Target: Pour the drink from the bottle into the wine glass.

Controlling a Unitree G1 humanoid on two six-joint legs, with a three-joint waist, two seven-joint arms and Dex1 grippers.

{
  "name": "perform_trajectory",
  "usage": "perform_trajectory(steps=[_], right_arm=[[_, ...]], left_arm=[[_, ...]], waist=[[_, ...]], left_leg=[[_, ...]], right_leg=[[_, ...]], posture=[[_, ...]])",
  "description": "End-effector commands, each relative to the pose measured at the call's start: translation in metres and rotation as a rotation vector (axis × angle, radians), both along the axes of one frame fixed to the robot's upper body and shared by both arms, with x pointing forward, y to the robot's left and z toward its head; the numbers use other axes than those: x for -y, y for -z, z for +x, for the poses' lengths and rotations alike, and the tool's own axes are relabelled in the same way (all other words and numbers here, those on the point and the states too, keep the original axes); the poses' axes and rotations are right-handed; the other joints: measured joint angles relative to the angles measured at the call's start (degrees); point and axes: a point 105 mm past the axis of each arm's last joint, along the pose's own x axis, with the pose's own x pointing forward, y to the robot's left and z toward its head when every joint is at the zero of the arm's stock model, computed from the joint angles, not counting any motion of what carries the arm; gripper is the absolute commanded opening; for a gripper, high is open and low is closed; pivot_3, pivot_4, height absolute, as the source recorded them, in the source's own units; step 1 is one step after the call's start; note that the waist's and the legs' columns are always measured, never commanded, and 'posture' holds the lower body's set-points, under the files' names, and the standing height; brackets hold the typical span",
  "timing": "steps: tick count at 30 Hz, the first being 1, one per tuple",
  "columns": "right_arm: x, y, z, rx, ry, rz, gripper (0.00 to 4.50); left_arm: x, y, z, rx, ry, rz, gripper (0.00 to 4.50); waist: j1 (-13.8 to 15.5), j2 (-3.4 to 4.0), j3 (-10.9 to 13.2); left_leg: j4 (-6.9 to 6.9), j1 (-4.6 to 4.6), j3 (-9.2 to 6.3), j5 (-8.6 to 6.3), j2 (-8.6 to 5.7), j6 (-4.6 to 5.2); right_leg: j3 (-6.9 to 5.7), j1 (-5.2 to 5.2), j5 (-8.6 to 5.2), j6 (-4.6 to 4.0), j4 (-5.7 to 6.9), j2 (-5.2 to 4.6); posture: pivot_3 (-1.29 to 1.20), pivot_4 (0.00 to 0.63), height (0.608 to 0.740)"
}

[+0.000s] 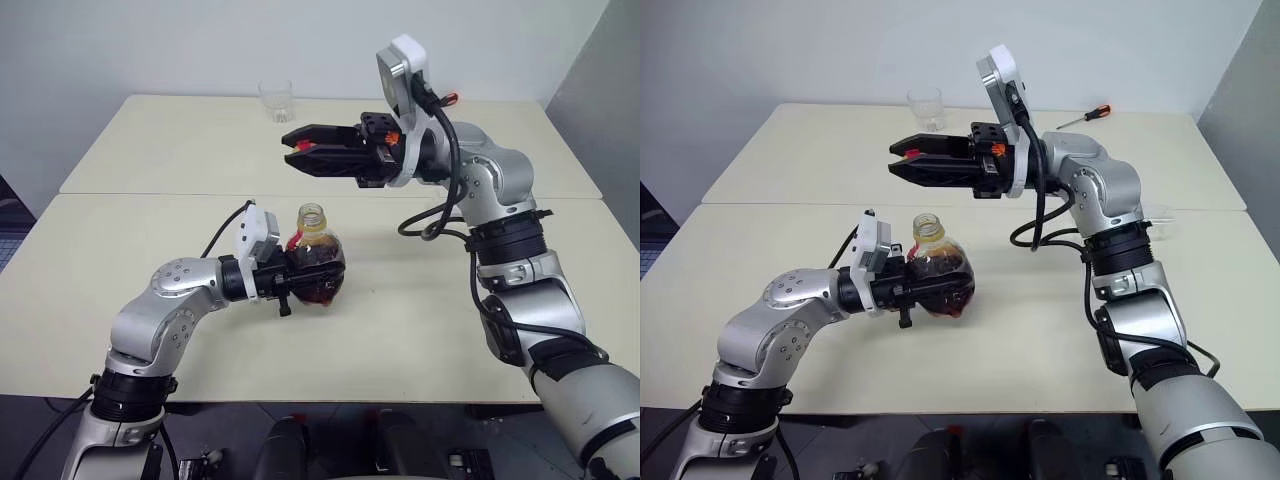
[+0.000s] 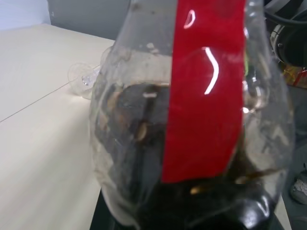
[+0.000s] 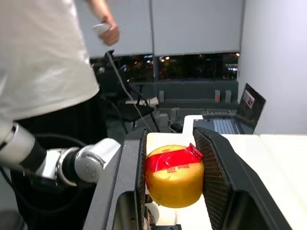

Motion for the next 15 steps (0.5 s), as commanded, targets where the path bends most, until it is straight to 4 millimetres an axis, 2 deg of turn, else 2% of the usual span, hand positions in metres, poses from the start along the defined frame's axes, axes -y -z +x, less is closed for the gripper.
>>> perform_trajectory(steps=[1,5,9,13,15], right_arm=[[0.010,-0.018,-0.005,0.040,0.026,0.040,1.25],[0.031,-0.016,-0.003,0.022,0.149,0.054,1.25],[0.052,-0.002,-0.007,0.019,0.315,0.041,1.25],[0.089,0.037,0.006,0.039,0.737,-0.029,1.25],[0.099,0.049,0.004,0.032,0.848,-0.042,1.25]], left_arm=[[0.000,-0.015,-0.001,0.073,0.010,-0.008,0.95],[-0.005,-0.017,0.002,0.085,-0.025,-0.010,0.95],[-0.008,-0.018,0.000,0.082,-0.040,-0.012,0.95],[-0.011,-0.016,0.000,0.077,-0.060,-0.021,0.95],[-0.010,-0.016,0.000,0.077,-0.062,-0.023,0.95]], waist=[[0.00,0.00,0.00],[0.16,0.00,0.00],[0.13,0.00,0.00],[0.15,-0.01,0.00],[0.16,-0.01,0.01]], left_leg=[[0.00,0.00,0.00,0.00,0.00,0.00],[0.01,-0.03,-0.03,0.00,0.00,0.00],[0.01,-0.04,-0.02,0.00,0.02,0.00],[-0.01,-0.04,-0.02,0.00,0.00,0.00],[-0.02,-0.05,-0.04,0.00,-0.01,0.00]], right_leg=[[0.00,0.00,0.00,0.00,0.00,0.00],[-0.02,0.00,0.00,0.00,-0.01,-0.03],[0.00,0.02,0.00,0.01,-0.03,-0.09],[0.01,0.02,-0.01,0.02,-0.05,-0.07],[-0.01,0.02,-0.01,0.03,-0.05,-0.06]], posture=[[0.00,0.150,0.740],[0.00,0.150,0.740],[0.00,0.150,0.740],[0.00,0.150,0.740],[0.00,0.150,0.740]])
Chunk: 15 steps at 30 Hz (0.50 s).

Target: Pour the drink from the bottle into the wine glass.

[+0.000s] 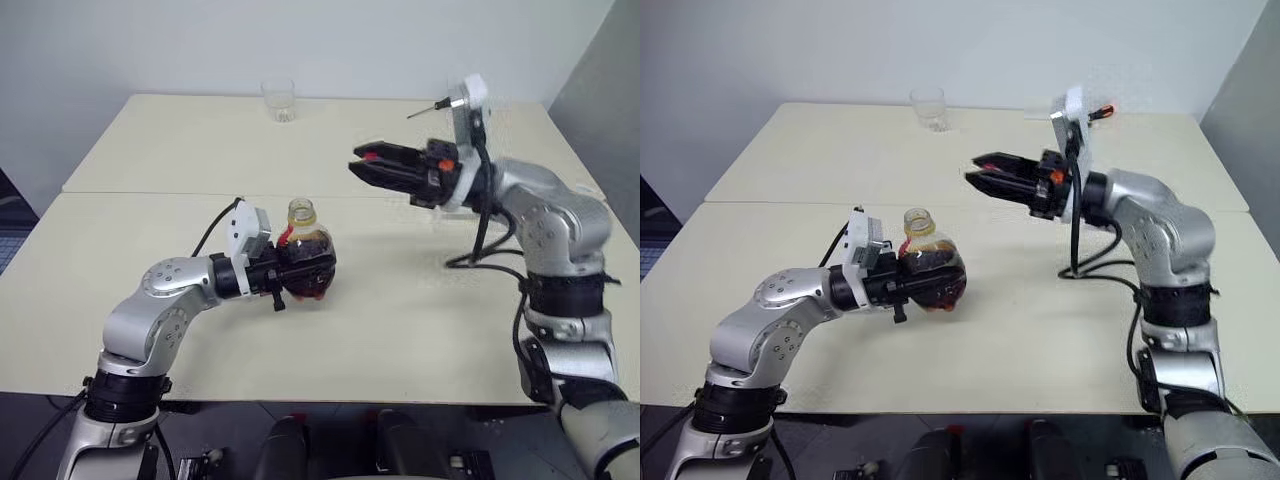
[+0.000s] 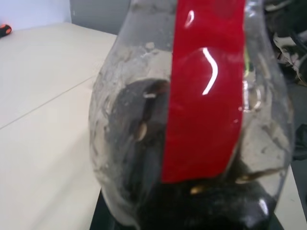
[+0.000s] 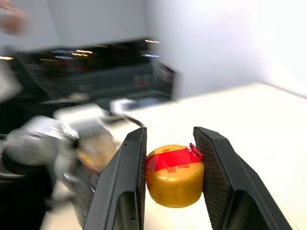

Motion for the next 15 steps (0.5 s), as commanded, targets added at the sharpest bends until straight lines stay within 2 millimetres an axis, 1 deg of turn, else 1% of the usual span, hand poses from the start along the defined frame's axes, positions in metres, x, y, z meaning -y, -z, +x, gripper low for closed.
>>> perform_trajectory(steps=[1,4,6,8,10,12,15], right_arm=[[0.016,0.004,-0.007,0.061,0.202,-0.025,1.25],[0.029,0.037,-0.017,0.022,0.367,-0.068,1.25],[0.033,0.051,-0.022,0.012,0.430,-0.080,1.25],[0.051,0.076,-0.019,-0.030,0.583,-0.084,1.25],[0.067,0.092,-0.015,-0.040,0.707,-0.089,1.25],[0.079,0.102,-0.010,-0.054,0.808,-0.069,1.25],[0.088,0.119,-0.003,-0.104,0.906,-0.028,1.25]], left_arm=[[0.001,-0.016,-0.004,0.067,0.008,-0.026,0.95],[0.005,-0.016,-0.004,0.061,0.024,-0.029,0.95],[0.007,-0.016,-0.004,0.061,0.035,-0.029,0.95],[0.010,-0.017,-0.003,0.061,0.046,-0.032,0.95],[0.012,-0.018,-0.002,0.063,0.054,-0.032,0.95],[0.013,-0.019,0.000,0.064,0.059,-0.033,0.95],[0.015,-0.020,-0.001,0.065,0.072,-0.035,0.95]], waist=[[-0.03,0.01,0.02],[-0.15,0.01,0.02],[-0.16,0.01,0.02],[-0.19,0.01,0.01],[-0.14,0.01,0.01],[-0.19,0.01,0.01],[-0.24,0.01,0.01]], left_leg=[[0.02,0.00,0.03,0.00,-0.03,0.00],[0.00,0.04,0.08,0.00,-0.04,-0.01],[-0.03,0.03,0.05,0.00,-0.05,-0.01],[-0.03,0.06,0.11,0.01,-0.05,-0.02],[-0.01,0.07,0.11,0.01,-0.06,-0.02],[0.00,0.07,0.15,0.01,-0.07,-0.02],[-0.03,0.12,0.21,0.01,-0.07,-0.02]], right_leg=[[0.04,-0.01,0.00,0.00,0.03,0.00],[0.08,-0.01,-0.01,0.02,0.03,0.07],[0.04,-0.01,-0.01,0.02,-0.01,0.13],[0.10,-0.01,-0.01,0.02,0.01,0.14],[0.09,0.00,-0.14,0.25,0.01,0.16],[0.11,0.00,-0.15,0.27,0.01,0.19],[0.17,0.00,-0.15,0.26,0.02,0.21]], posture=[[0.00,0.150,0.740],[0.00,0.150,0.740],[0.00,0.150,0.740],[0.00,0.150,0.740],[0.00,0.150,0.740],[0.00,0.150,0.740],[0.00,0.150,0.740]])
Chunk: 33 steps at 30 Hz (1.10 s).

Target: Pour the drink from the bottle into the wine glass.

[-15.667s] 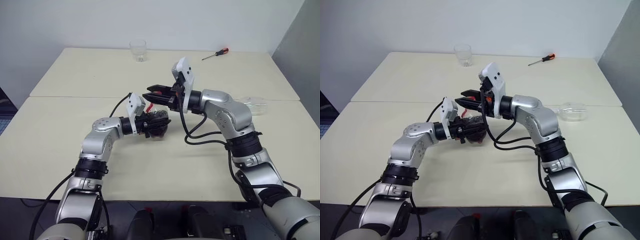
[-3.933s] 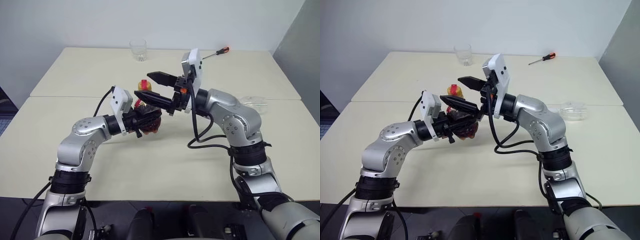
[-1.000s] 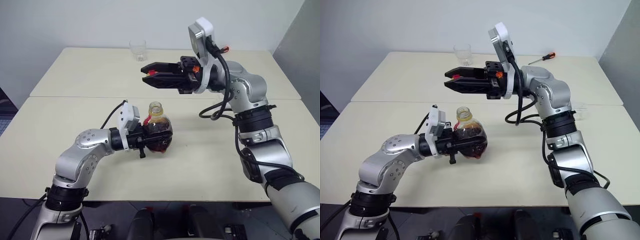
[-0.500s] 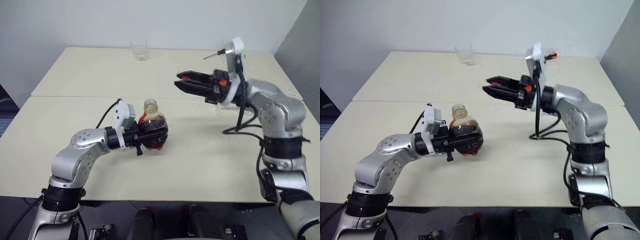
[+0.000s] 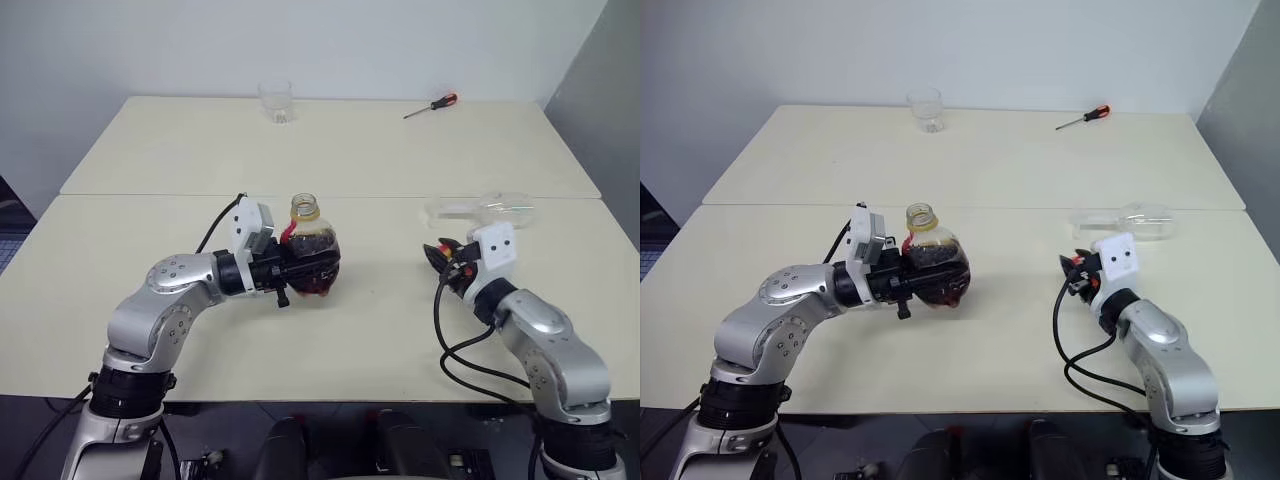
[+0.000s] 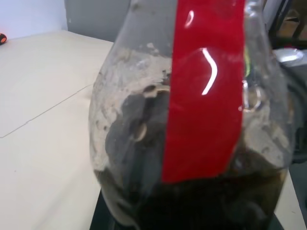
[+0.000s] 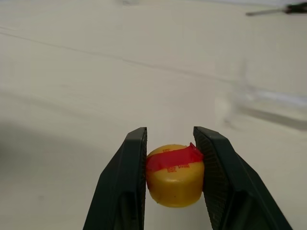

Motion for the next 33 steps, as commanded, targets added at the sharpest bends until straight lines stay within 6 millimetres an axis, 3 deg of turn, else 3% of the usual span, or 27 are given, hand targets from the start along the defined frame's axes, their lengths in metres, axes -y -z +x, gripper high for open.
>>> perform_trajectory(steps=[1,7,12,20,22,30,33], right_arm=[[0.010,0.004,0.006,0.031,0.106,0.014,1.25],[0.025,0.041,0.010,-0.044,0.268,0.068,1.25],[0.030,0.055,0.010,-0.082,0.325,0.108,1.25],[0.028,0.053,0.011,-0.097,0.301,0.107,3.88],[0.028,0.050,0.010,-0.096,0.294,0.099,4.47],[0.033,0.014,-0.006,-0.076,0.179,0.043,4.50],[0.025,-0.018,-0.014,-0.009,0.040,-0.018,4.50]], left_arm=[[0.005,-0.011,-0.004,0.045,0.039,-0.013,0.95],[0.006,-0.011,-0.006,0.044,0.050,-0.011,0.95],[0.005,-0.012,-0.006,0.046,0.050,-0.004,0.95],[0.004,-0.013,-0.003,0.053,0.039,0.000,0.95],[0.003,-0.013,-0.003,0.054,0.037,0.000,0.95],[-0.005,-0.014,0.000,0.060,-0.013,-0.005,0.95],[-0.012,-0.016,0.006,0.063,-0.072,-0.024,0.95]], waist=[[0.00,0.00,0.00],[0.07,0.00,0.00],[0.06,-0.01,-0.01],[0.18,-0.02,-0.02],[0.26,-0.03,-0.02],[0.19,-0.01,-0.01],[0.14,-0.01,-0.01]], left_leg=[[-0.01,0.00,-0.01,0.00,0.01,0.00],[0.00,-0.02,-0.01,0.00,0.00,0.00],[0.01,0.00,-0.02,0.00,0.00,0.00],[0.04,-0.01,-0.03,0.00,-0.01,0.00],[0.05,-0.01,-0.04,0.00,-0.01,0.01],[0.04,-0.02,-0.01,0.00,-0.01,0.01],[0.04,-0.01,-0.02,0.00,-0.02,0.01]], right_leg=[[-0.01,0.00,0.00,-0.02,0.00,0.00],[-0.01,0.00,0.13,-0.24,-0.01,0.00],[-0.02,0.02,0.13,-0.24,-0.01,0.00],[-0.03,0.05,0.14,-0.24,0.00,0.00],[-0.03,0.07,0.14,-0.23,-0.01,0.00],[-0.01,0.05,0.13,-0.22,-0.01,-0.01],[-0.02,0.05,0.13,-0.22,0.00,-0.01]], posture=[[0.00,0.150,0.740],[0.00,0.150,0.740],[0.00,0.150,0.740],[0.00,0.150,0.740],[0.00,0.150,0.740],[0.00,0.150,0.740],[0.00,0.150,0.740]])
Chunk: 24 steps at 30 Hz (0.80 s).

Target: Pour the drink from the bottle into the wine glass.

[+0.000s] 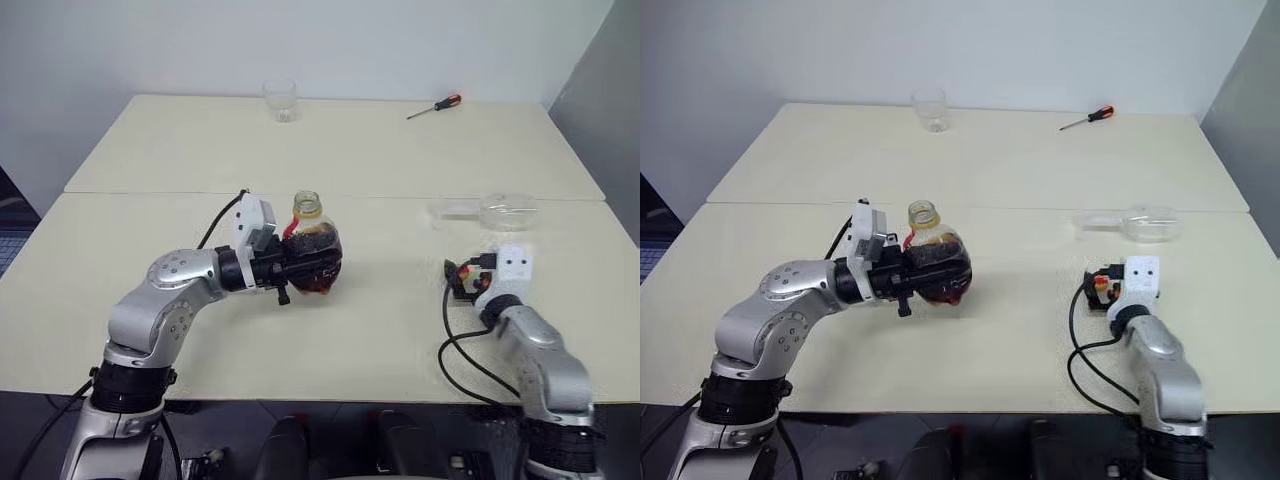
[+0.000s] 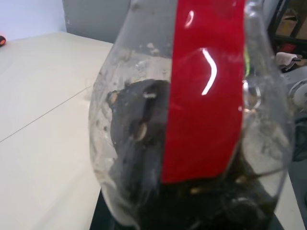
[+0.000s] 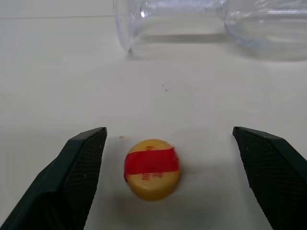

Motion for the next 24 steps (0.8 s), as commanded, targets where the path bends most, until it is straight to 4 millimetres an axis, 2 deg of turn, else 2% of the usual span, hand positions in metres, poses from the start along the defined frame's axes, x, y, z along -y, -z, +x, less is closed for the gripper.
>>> perform_trajectory(steps=[1,2,5,9,13,17,24], right_arm=[[-0.014,-0.045,-0.009,0.120,-0.161,-0.038,4.50],[-0.021,-0.056,-0.009,0.148,-0.217,-0.026,4.50],[-0.062,-0.086,-0.020,0.210,-0.514,0.087,4.50],[-0.088,-0.100,-0.033,0.219,-0.725,0.146,4.50],[-0.142,-0.111,-0.042,0.187,-1.074,0.206,4.50],[-0.163,-0.111,-0.037,0.183,-1.174,0.193,4.50],[-0.205,-0.125,-0.013,0.243,-1.219,0.153,4.50]], left_arm=[[-0.010,-0.013,0.005,0.055,-0.067,-0.034,0.95],[-0.012,-0.014,0.008,0.060,-0.087,-0.036,0.95],[-0.021,-0.016,0.022,0.077,-0.184,-0.053,0.95],[-0.028,-0.017,0.035,0.092,-0.254,-0.062,0.95],[-0.051,-0.022,0.060,0.123,-0.426,-0.077,0.95],[-0.067,-0.024,0.072,0.148,-0.518,-0.082,0.95],[-0.115,-0.028,0.093,0.186,-0.738,-0.082,0.95]], waist=[[-0.05,0.00,0.00],[-0.19,0.00,0.00],[-0.41,0.00,0.00],[-0.08,0.00,0.00],[-0.12,-0.01,0.01],[-0.07,-0.02,0.00],[-0.10,-0.03,0.01]], left_leg=[[-0.02,0.00,-0.02,0.00,0.00,0.00],[0.00,0.00,0.00,0.00,-0.01,0.00],[-0.03,0.04,-0.01,-0.01,0.03,0.01],[-0.03,-0.02,-0.16,-0.01,0.03,0.01],[0.09,-0.03,-0.04,0.00,-0.07,0.02],[0.02,-0.03,-0.11,0.00,-0.02,0.03],[0.06,-0.10,-0.11,0.00,0.02,0.02]], right_leg=[[-0.01,0.00,0.00,0.00,-0.01,0.00],[-0.01,0.00,-0.01,0.02,-0.02,0.00],[0.00,0.00,-0.12,0.20,-0.02,0.03],[-0.13,0.00,0.00,-0.03,-0.03,0.05],[-0.07,0.01,0.04,0.03,-0.02,0.02],[-0.13,0.02,0.05,0.03,-0.12,0.03],[-0.15,-0.02,0.08,0.05,-0.17,-0.10]], posture=[[0.00,0.150,0.740],[0.00,0.150,0.740],[0.00,0.150,0.740],[0.00,0.150,0.740],[0.00,0.150,0.740],[0.00,0.150,0.740],[0.00,0.150,0.740]])
